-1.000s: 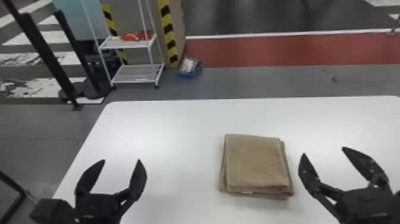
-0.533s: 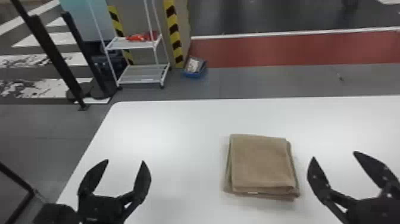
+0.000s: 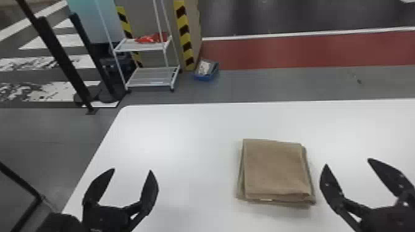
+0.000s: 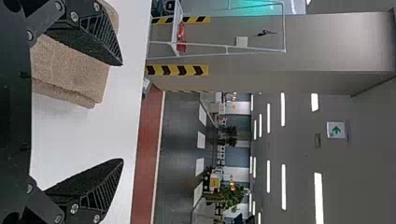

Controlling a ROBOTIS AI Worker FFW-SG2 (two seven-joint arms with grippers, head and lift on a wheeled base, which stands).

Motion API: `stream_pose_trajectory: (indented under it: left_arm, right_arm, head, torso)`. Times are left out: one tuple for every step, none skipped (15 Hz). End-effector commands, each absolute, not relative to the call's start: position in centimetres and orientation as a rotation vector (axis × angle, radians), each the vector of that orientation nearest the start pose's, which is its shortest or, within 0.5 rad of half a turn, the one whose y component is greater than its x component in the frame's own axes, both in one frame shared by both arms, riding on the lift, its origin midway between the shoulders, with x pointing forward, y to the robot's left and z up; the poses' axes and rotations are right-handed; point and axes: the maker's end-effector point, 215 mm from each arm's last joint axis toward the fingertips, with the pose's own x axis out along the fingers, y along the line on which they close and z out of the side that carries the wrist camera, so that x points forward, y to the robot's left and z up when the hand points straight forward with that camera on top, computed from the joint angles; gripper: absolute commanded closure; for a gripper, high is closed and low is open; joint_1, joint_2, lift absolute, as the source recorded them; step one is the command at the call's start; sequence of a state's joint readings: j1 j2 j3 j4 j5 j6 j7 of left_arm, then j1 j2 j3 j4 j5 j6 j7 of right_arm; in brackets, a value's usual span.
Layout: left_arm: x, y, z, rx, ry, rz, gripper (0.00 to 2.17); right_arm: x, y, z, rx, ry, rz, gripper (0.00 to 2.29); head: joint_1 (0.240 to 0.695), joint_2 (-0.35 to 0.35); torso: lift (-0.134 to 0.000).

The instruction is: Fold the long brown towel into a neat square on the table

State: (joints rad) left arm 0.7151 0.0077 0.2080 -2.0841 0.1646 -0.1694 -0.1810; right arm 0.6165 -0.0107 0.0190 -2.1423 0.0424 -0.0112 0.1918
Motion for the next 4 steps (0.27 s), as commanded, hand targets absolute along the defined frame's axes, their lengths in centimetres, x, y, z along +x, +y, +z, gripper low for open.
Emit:
stream_pose_trajectory:
  left_arm:
    - [36.74,30.54,-34.60,-0.030,0.020,0.012,0.00]
    - [36.55,30.66,-34.36,-0.030,0.018,0.014,0.00]
    - [36.36,30.69,-34.13,-0.026,0.016,0.011,0.00]
    - [36.25,30.56,-34.04,-0.025,0.016,0.006,0.00]
  right_arm:
    - [40.87,-17.57,-33.82,-0.036,0.055,0.216,0.17]
    - [40.86,-17.49,-33.90,-0.035,0.058,0.218,0.17]
    - [40.85,-17.45,-34.08,-0.034,0.064,0.217,0.17]
    - [40.83,-17.29,-34.26,-0.032,0.070,0.220,0.17]
  head:
    - [0.695,0.184]
    - [0.695,0.185]
    - [0.695,0.187]
    - [0.695,0.189]
  torso:
    - [-0.124]
    - [-0.124]
    - [-0.124]
    - [-0.124]
